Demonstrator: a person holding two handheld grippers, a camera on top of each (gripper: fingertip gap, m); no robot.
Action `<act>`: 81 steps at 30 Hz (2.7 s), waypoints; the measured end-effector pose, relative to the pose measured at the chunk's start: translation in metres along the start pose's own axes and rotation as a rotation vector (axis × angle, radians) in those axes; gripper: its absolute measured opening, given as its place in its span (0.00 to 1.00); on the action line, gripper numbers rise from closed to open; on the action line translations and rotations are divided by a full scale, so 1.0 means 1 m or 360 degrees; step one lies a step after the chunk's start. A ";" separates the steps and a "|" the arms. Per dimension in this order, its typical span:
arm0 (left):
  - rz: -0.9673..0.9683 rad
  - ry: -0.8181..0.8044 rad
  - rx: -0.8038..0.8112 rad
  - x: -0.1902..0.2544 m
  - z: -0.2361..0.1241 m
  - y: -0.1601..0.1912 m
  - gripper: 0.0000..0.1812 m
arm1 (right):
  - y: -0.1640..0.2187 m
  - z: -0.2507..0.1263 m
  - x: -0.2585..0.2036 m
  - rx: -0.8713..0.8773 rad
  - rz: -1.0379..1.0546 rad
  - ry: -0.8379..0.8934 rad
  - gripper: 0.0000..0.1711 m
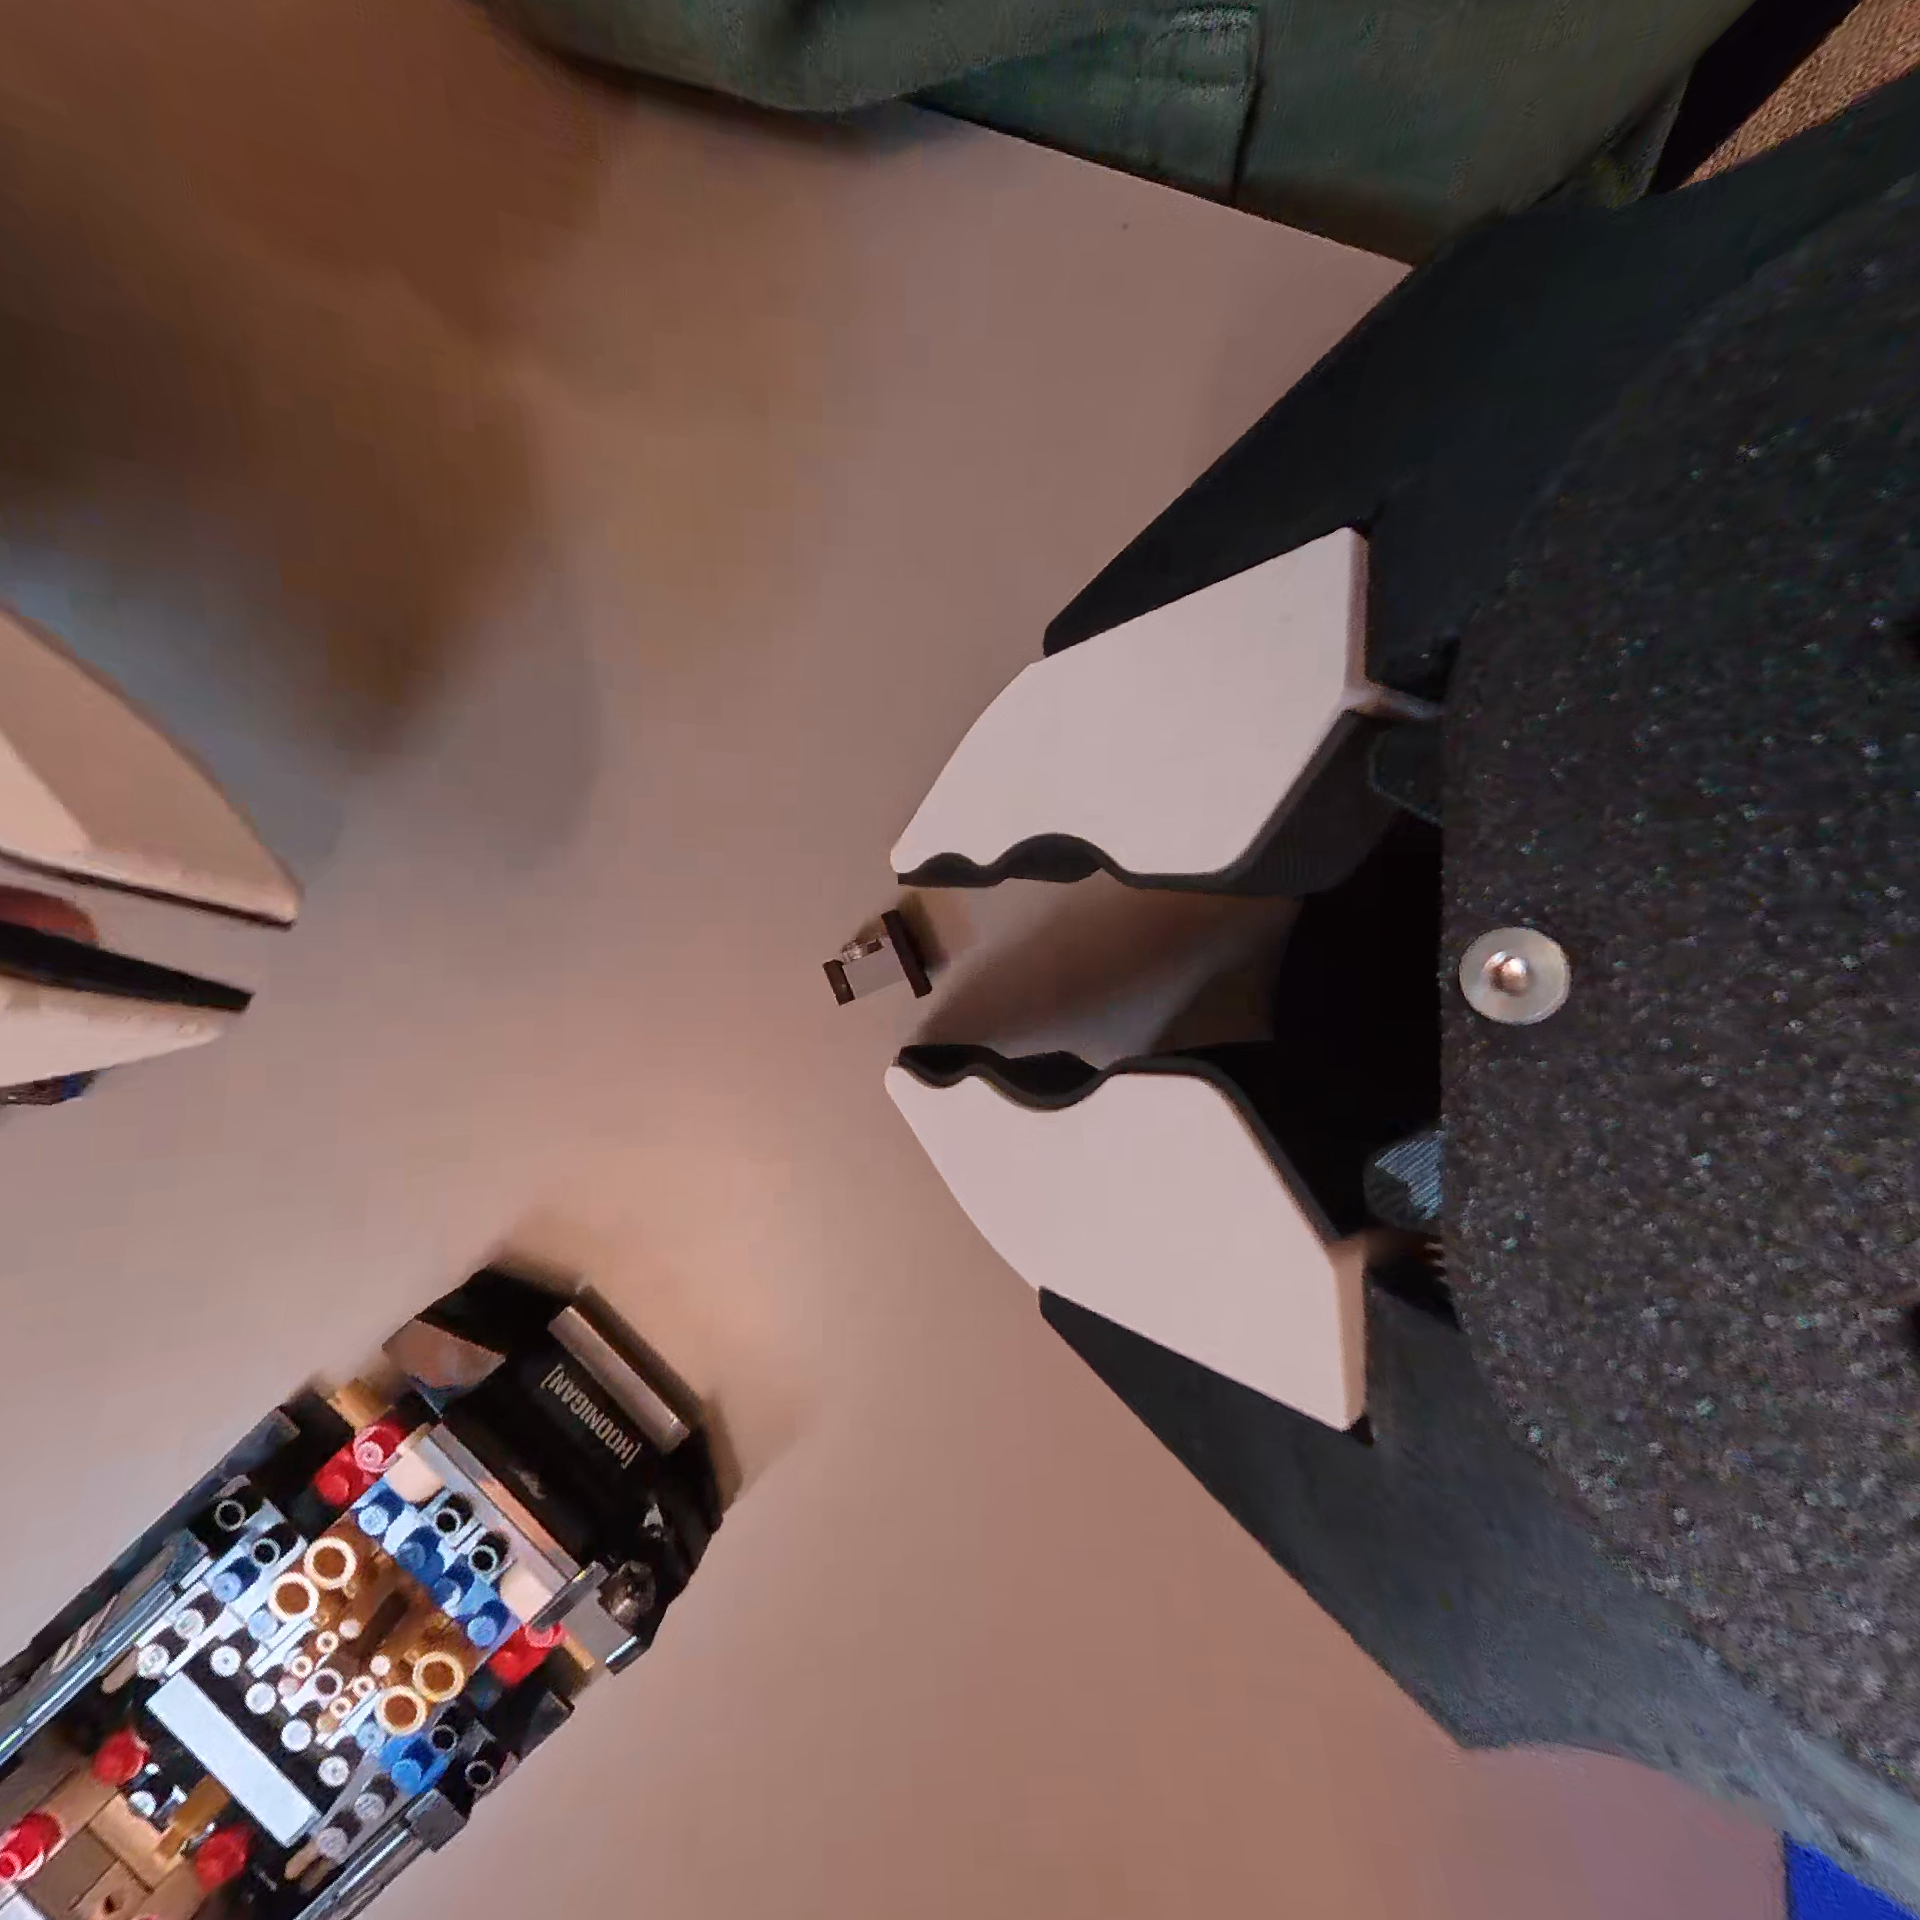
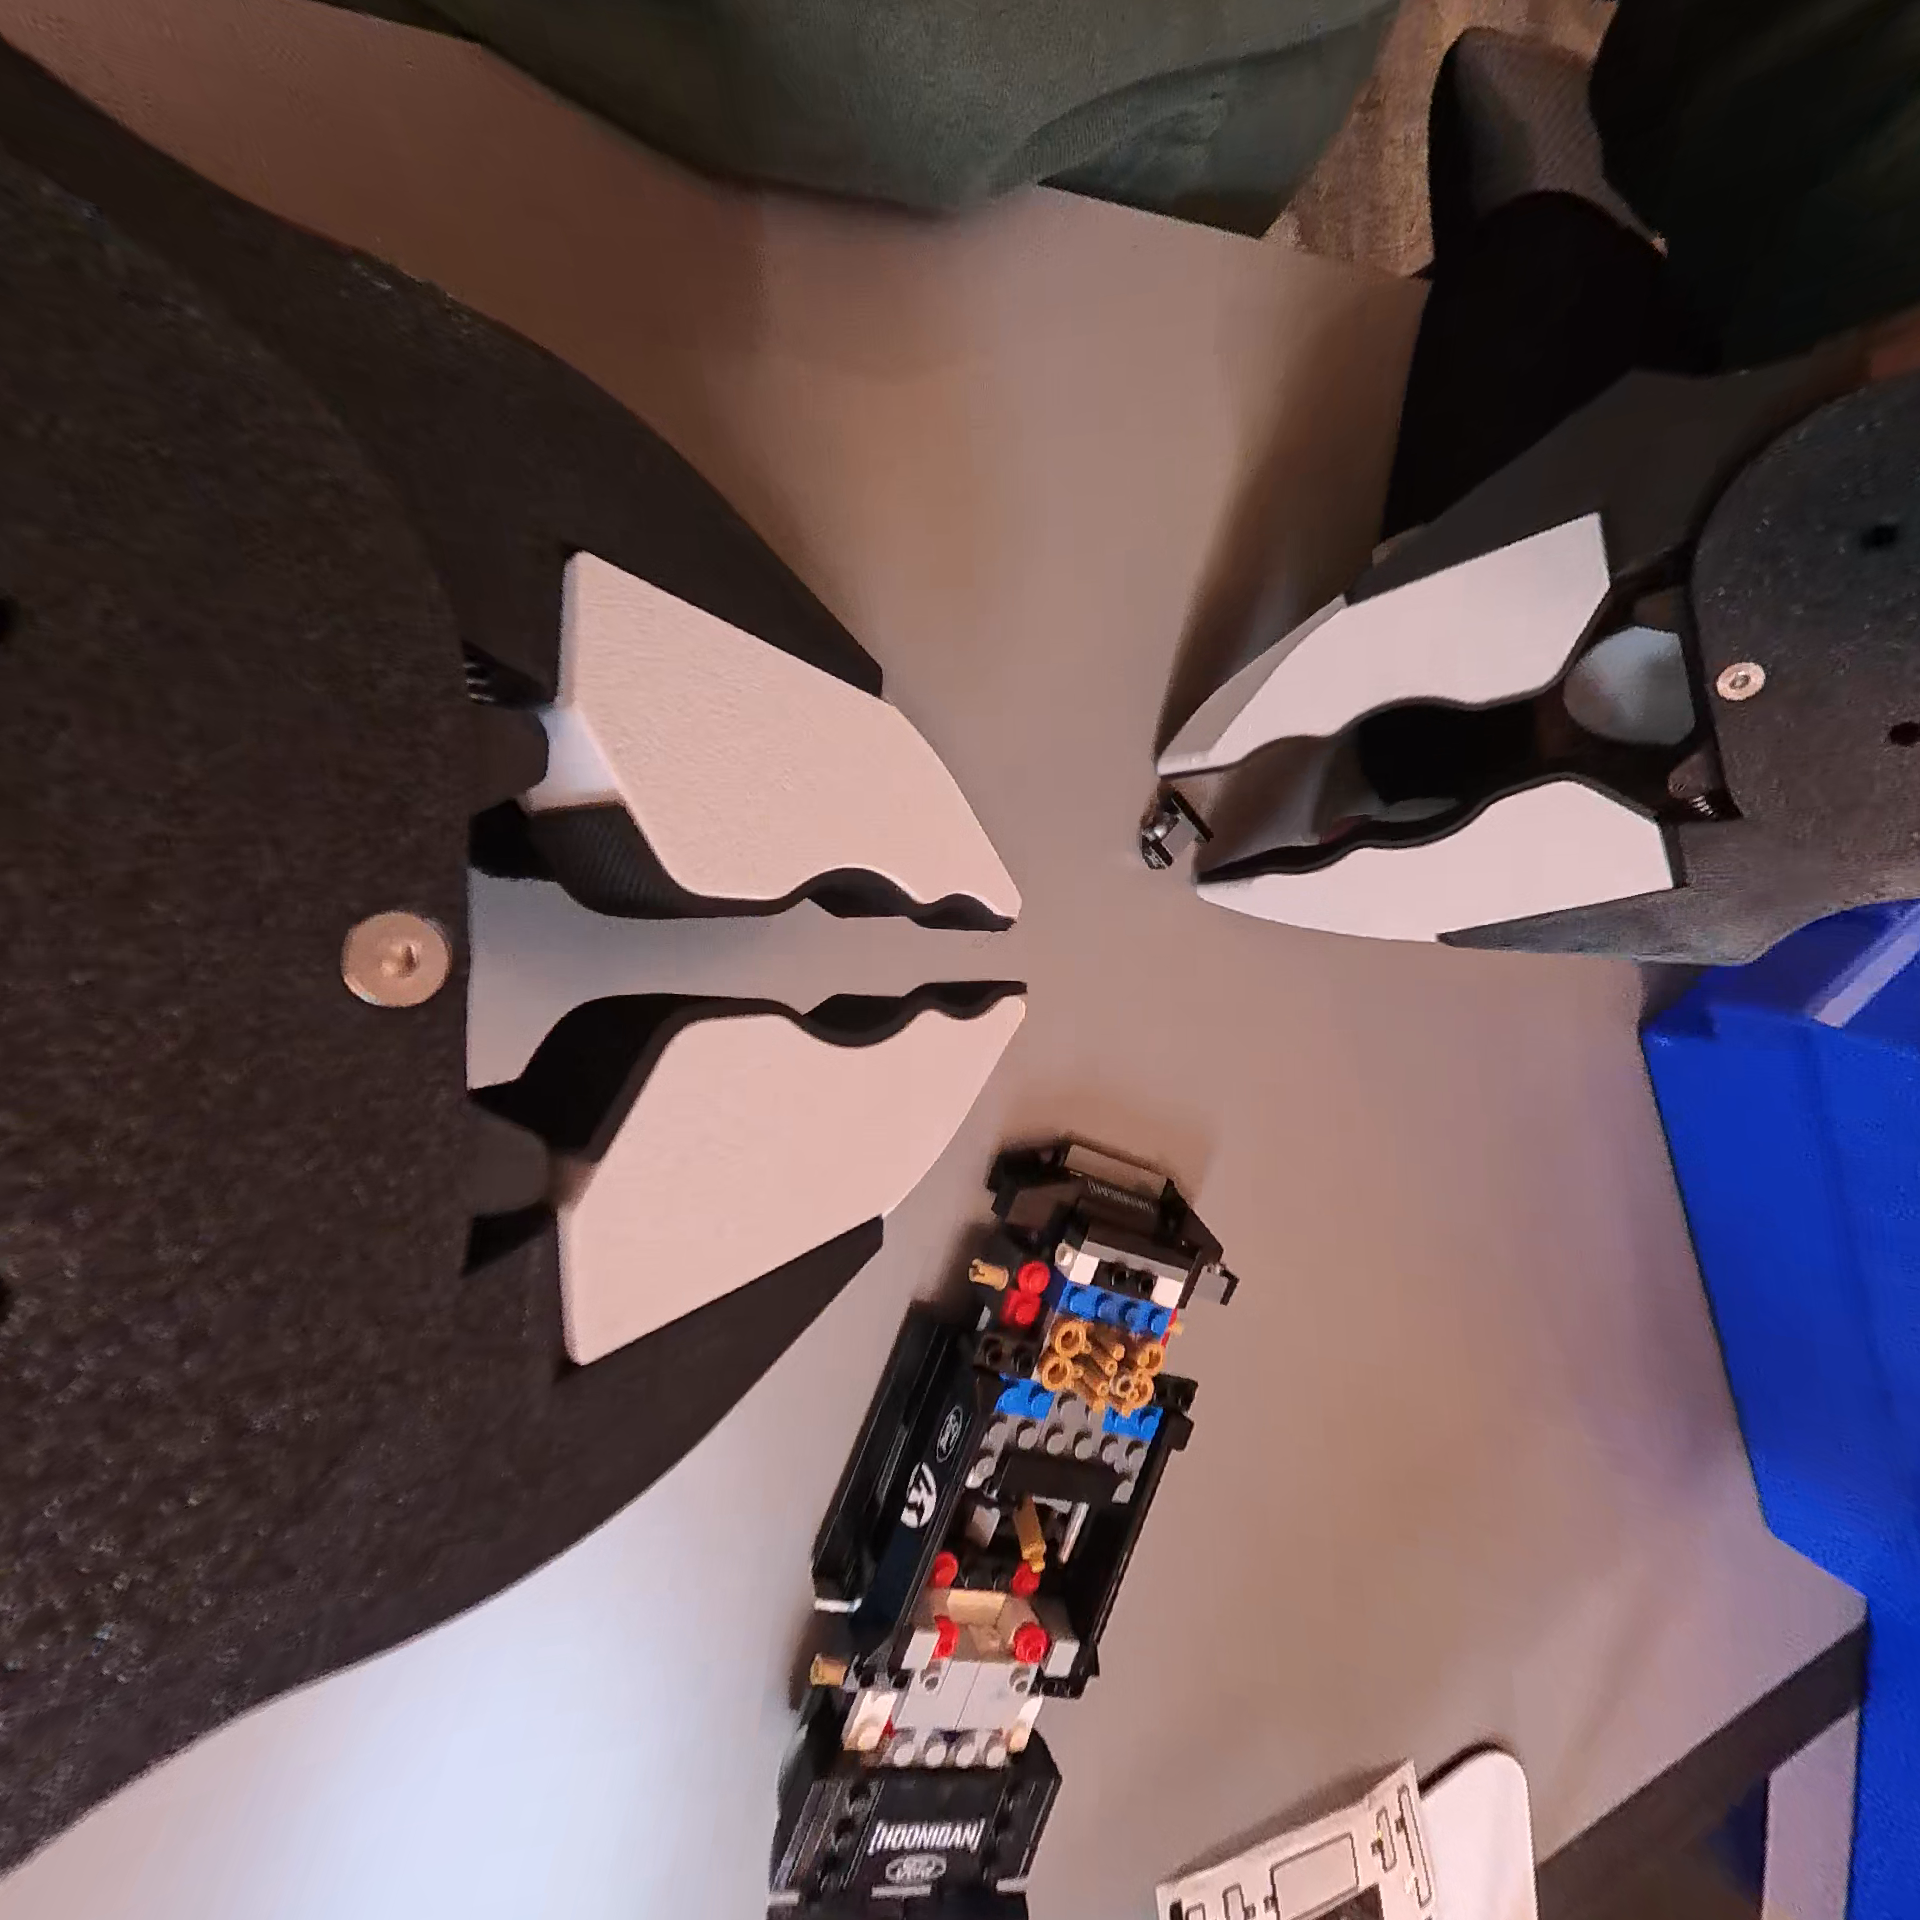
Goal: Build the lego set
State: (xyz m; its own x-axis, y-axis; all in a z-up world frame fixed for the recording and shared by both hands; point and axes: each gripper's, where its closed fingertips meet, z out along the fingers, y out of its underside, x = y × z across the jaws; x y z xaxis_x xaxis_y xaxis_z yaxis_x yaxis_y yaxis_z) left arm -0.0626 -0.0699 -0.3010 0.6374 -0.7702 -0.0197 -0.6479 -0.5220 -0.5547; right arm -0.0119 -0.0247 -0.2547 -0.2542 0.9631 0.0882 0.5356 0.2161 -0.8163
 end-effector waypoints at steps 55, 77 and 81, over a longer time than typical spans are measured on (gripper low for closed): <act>0.0014 0.1044 0.1165 0.029 -0.073 -0.094 0.08 | -0.065 -0.030 -0.021 0.0640 0.0403 -0.0393 0.10; -0.0484 0.1003 0.1409 0.006 -0.075 -0.123 0.08 | -0.075 -0.034 0.006 0.0555 -0.0465 0.0697 0.10; -0.0525 0.1015 0.1438 0.005 -0.076 -0.126 0.08 | -0.076 -0.036 0.008 0.0569 -0.0456 0.0720 0.10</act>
State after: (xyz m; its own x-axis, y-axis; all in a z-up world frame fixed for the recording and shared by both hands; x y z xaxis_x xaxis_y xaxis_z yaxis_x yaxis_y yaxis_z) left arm -0.0095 -0.0362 -0.1680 0.2266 -0.8246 0.5183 0.2102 -0.4782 -0.8527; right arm -0.0255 -0.0278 -0.1714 0.0593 0.8645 0.4991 0.1755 0.4832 -0.8577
